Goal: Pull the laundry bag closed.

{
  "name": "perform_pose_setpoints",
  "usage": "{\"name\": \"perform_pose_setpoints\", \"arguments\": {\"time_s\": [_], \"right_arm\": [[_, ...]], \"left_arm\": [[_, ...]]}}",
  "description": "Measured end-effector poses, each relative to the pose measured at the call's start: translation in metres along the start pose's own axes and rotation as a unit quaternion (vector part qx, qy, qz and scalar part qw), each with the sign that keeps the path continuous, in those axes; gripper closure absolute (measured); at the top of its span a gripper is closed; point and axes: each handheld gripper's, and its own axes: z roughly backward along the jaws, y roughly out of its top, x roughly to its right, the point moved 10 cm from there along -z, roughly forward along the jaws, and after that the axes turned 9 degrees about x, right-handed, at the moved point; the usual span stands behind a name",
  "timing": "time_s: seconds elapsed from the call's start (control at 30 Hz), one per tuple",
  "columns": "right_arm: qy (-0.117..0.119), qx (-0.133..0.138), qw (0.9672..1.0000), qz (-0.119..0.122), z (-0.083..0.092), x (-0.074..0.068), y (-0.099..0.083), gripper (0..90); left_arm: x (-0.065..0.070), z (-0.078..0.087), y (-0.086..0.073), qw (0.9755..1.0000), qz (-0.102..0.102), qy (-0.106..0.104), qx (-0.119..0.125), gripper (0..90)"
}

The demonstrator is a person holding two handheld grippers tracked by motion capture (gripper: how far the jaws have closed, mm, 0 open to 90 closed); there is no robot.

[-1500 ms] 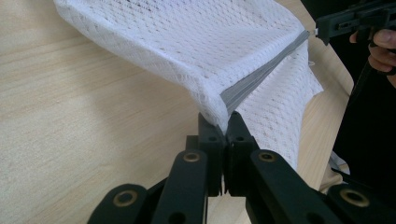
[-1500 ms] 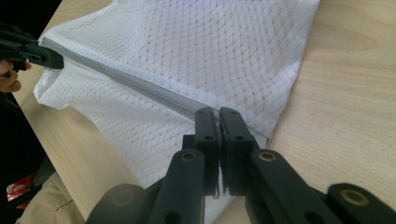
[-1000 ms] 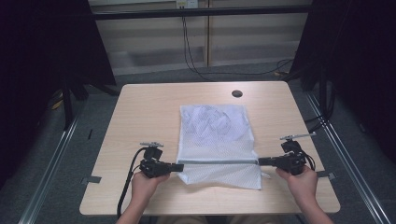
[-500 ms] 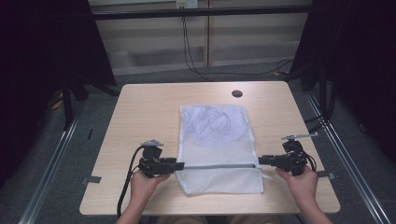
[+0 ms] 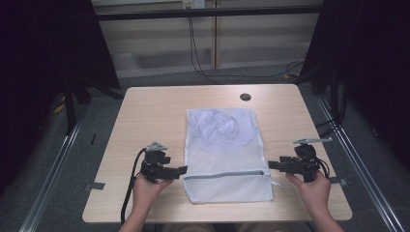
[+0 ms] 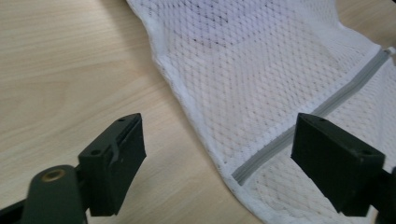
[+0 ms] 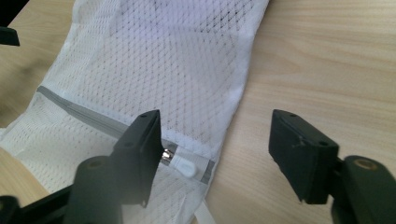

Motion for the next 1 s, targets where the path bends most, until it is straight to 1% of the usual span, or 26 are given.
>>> {"name": "perform_pose_setpoints", "arguments": {"time_s": [0.03, 0.1, 0.17, 0.2, 0.3, 0.33, 0.4, 0.43, 0.5, 0.53, 0.57, 0.6, 0.67, 0.7, 0.73, 0.77, 0.83, 0.9, 0.93, 0.97, 1.0], "right_arm": [[-0.004, 0.002, 1.0000, 0.004, 0.000, 0.001, 0.000, 29.7], [-0.008, 0.004, 0.9999, 0.009, 0.001, 0.002, 0.001, 26.5], [-0.016, 0.009, 0.9997, 0.019, 0.001, 0.004, 0.002, 21.9], [-0.022, 0.010, 0.9995, 0.022, 0.001, 0.006, 0.002, 20.0], [-0.030, 0.008, 0.9993, 0.023, 0.001, 0.009, 0.002, 17.1], [-0.031, 0.009, 0.9991, 0.026, 0.001, 0.010, 0.002, 16.5], [-0.036, 0.010, 0.9988, 0.031, 0.001, 0.011, 0.002, 15.6], [-0.038, 0.010, 0.9987, 0.033, 0.001, 0.011, 0.002, 15.0], [-0.044, 0.011, 0.9981, 0.042, 0.000, 0.013, 0.002, 14.3], [-0.047, 0.012, 0.9978, 0.046, 0.000, 0.013, 0.002, 13.4], [-0.047, 0.011, 0.9976, 0.049, 0.000, 0.014, 0.002, 12.4], [-0.046, 0.011, 0.9975, 0.052, -0.001, 0.014, 0.002, 11.7], [-0.056, 0.011, 0.9964, 0.063, -0.002, 0.017, 0.001, 10.6], [-0.054, 0.008, 0.9967, 0.060, -0.003, 0.017, 0.000, 10.4], [-0.057, 0.007, 0.9965, 0.060, -0.003, 0.018, 0.000, 10.4], [-0.062, 0.004, 0.9961, 0.063, -0.004, 0.019, -0.001, 10.4], [-0.062, 0.003, 0.9961, 0.062, -0.004, 0.020, -0.002, 10.3], [-0.068, 0.002, 0.9957, 0.063, -0.004, 0.022, -0.002, 10.7], [-0.067, 0.003, 0.9958, 0.062, -0.005, 0.022, -0.002, 10.9], [-0.068, 0.004, 0.9956, 0.064, -0.005, 0.023, -0.002, 10.9], [-0.069, 0.003, 0.9956, 0.063, -0.005, 0.024, -0.002, 10.9]], "left_arm": [[-0.002, 0.000, 0.001, 1.0000, -0.004, 0.005, 0.001, 14.3], [-0.004, 0.001, 0.001, 0.9999, -0.006, 0.011, 0.003, 11.6], [-0.008, 0.003, 0.001, 0.9997, -0.018, 0.017, -0.001, 10.0], [-0.008, 0.002, 0.001, 0.9996, -0.015, 0.023, 0.004, 9.4], [-0.014, 0.004, 0.001, 0.9991, -0.027, 0.031, 0.004, 8.0], [-0.015, 0.005, 0.000, 0.9990, -0.030, 0.034, 0.001, 7.3], [-0.017, 0.005, 0.000, 0.9988, -0.029, 0.039, 0.005, 6.2], [-0.019, 0.006, 0.000, 0.9985, -0.034, 0.042, 0.004, 6.2], [-0.021, 0.006, 0.000, 0.9985, -0.036, 0.041, 0.006, 5.9], [-0.023, 0.006, -0.001, 0.9983, -0.040, 0.043, 0.006, 5.6], [-0.024, 0.006, 0.000, 0.9984, -0.036, 0.043, 0.011, 5.2], [-0.025, 0.007, 0.000, 0.9982, -0.039, 0.044, 0.012, 5.2], [-0.027, 0.008, 0.000, 0.9981, -0.040, 0.044, 0.015, 5.2], [-0.028, 0.008, 0.000, 0.9980, -0.042, 0.045, 0.015, 5.1], [-0.028, 0.008, -0.001, 0.9980, -0.042, 0.045, 0.015, 4.8], [-0.029, 0.008, -0.001, 0.9977, -0.046, 0.048, 0.013, 4.9], [-0.030, 0.008, -0.002, 0.9976, -0.048, 0.049, 0.012, 5.0], [-0.031, 0.007, -0.003, 0.9973, -0.053, 0.049, 0.011, 5.2], [-0.034, 0.008, -0.003, 0.9967, -0.059, 0.054, 0.011, 5.3], [-0.034, 0.009, -0.003, 0.9970, -0.058, 0.050, 0.009, 5.3], [-0.034, 0.008, -0.003, 0.9972, -0.054, 0.049, 0.012, 5.3]]}}
